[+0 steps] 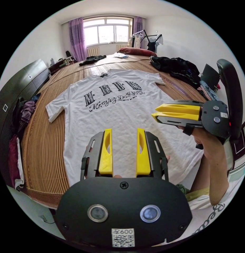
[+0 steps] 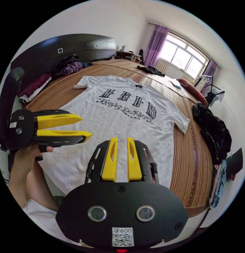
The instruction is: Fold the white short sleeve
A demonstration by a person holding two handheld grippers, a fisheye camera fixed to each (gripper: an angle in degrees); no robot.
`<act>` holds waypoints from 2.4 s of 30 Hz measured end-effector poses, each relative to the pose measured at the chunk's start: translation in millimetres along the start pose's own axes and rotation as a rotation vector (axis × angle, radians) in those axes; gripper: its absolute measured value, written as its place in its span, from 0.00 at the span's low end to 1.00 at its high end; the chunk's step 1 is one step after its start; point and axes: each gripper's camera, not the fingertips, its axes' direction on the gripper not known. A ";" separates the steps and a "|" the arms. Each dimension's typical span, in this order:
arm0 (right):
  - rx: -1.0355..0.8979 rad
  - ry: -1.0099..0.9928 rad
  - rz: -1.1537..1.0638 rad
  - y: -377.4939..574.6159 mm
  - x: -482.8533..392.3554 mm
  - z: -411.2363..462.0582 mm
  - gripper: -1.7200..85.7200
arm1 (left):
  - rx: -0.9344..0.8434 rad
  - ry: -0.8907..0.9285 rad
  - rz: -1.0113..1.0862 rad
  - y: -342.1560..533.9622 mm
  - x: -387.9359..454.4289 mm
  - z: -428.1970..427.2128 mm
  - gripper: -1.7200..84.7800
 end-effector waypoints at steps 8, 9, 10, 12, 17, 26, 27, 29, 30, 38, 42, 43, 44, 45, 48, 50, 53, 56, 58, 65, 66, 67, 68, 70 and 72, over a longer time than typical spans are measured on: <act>-0.004 0.014 -0.003 0.4 -5.0 1.0 0.05 | 0.016 -0.006 0.004 -4.5 17.3 -12.4 0.17; -0.002 0.014 -0.002 0.5 -5.3 1.1 0.05 | 0.017 -0.007 0.004 -4.5 18.4 -13.5 0.17; -0.002 0.011 -0.001 0.8 -5.8 1.6 0.05 | 0.021 -0.009 0.002 -4.5 20.3 -15.9 0.17; -0.003 0.002 0.003 0.8 -6.1 2.7 0.05 | 0.028 -0.012 0.000 -4.2 23.1 -18.9 0.17; -0.020 -0.019 0.011 -0.8 -5.6 7.8 0.05 | 0.024 -0.007 0.004 -4.6 29.5 -18.8 0.17; -0.045 -0.013 -0.005 -2.2 -7.1 13.0 0.06 | 0.014 0.006 -0.009 -3.2 34.6 -16.5 0.17; -0.046 -0.015 -0.005 -1.6 -6.9 13.1 0.06 | 0.012 0.006 -0.009 -2.9 35.3 -16.3 0.17; -0.051 -0.021 -0.004 1.8 -5.9 12.9 0.06 | 0.003 0.006 -0.009 -1.2 39.6 -16.1 0.17; -0.053 -0.021 -0.005 2.7 -5.7 12.8 0.06 | 0.002 0.006 -0.009 -0.5 41.0 -16.4 0.17; -0.066 -0.027 -0.001 12.8 0.2 1.4 0.06 | -0.029 -0.010 0.012 8.4 68.7 -25.1 0.17; -0.092 -0.033 -0.004 13.8 3.4 -3.6 0.06 | -0.060 -0.030 0.035 11.7 81.6 -30.9 0.17; -0.105 -0.039 -0.011 13.4 4.3 -5.4 0.06 | -0.077 -0.038 0.042 11.9 85.3 -32.1 0.17; -0.114 -0.046 -0.014 12.4 5.6 -7.3 0.06 | -0.088 -0.044 0.051 11.7 89.0 -33.2 0.17; -0.114 -0.050 -0.018 11.9 6.1 -8.5 0.06 | -0.093 -0.045 0.060 11.4 91.1 -33.6 0.17; -0.097 -0.071 -0.034 8.5 9.6 -15.9 0.06 | -0.137 -0.042 0.099 8.8 101.1 -32.6 0.17; -0.113 -0.090 -0.045 5.0 13.6 -18.6 0.06 | -0.175 -0.049 0.128 7.9 109.1 -31.8 0.17; -0.128 -0.094 -0.063 2.9 16.9 -20.5 0.06 | -0.200 -0.068 0.155 8.6 117.7 -33.6 0.17; -0.129 -0.096 -0.070 3.1 20.3 -23.2 0.06 | -0.207 -0.070 0.164 9.5 123.3 -38.7 0.18; -0.133 -0.100 -0.073 3.6 22.6 -24.0 0.06 | -0.207 -0.066 0.163 10.2 125.5 -43.3 0.18; -0.153 -0.121 -0.080 23.6 36.9 -28.5 0.06 | -0.224 -0.072 0.167 19.9 132.3 -68.0 0.18; -0.140 -0.124 -0.076 25.9 39.0 -30.6 0.06 | -0.225 -0.075 0.168 21.0 133.1 -70.5 0.18; -0.128 -0.130 -0.068 29.4 43.4 -33.9 0.06 | -0.229 -0.076 0.170 23.3 134.9 -75.4 0.18; -0.127 -0.137 -0.064 32.1 47.5 -36.8 0.06 | -0.234 -0.076 0.170 25.7 136.8 -80.3 0.18; -0.125 -0.137 -0.069 36.3 52.1 -41.6 0.06 | -0.238 -0.076 0.172 29.7 140.2 -88.1 0.18; -0.120 -0.124 -0.078 41.7 55.9 -46.5 0.06 | -0.235 -0.079 0.170 34.2 143.3 -96.9 0.19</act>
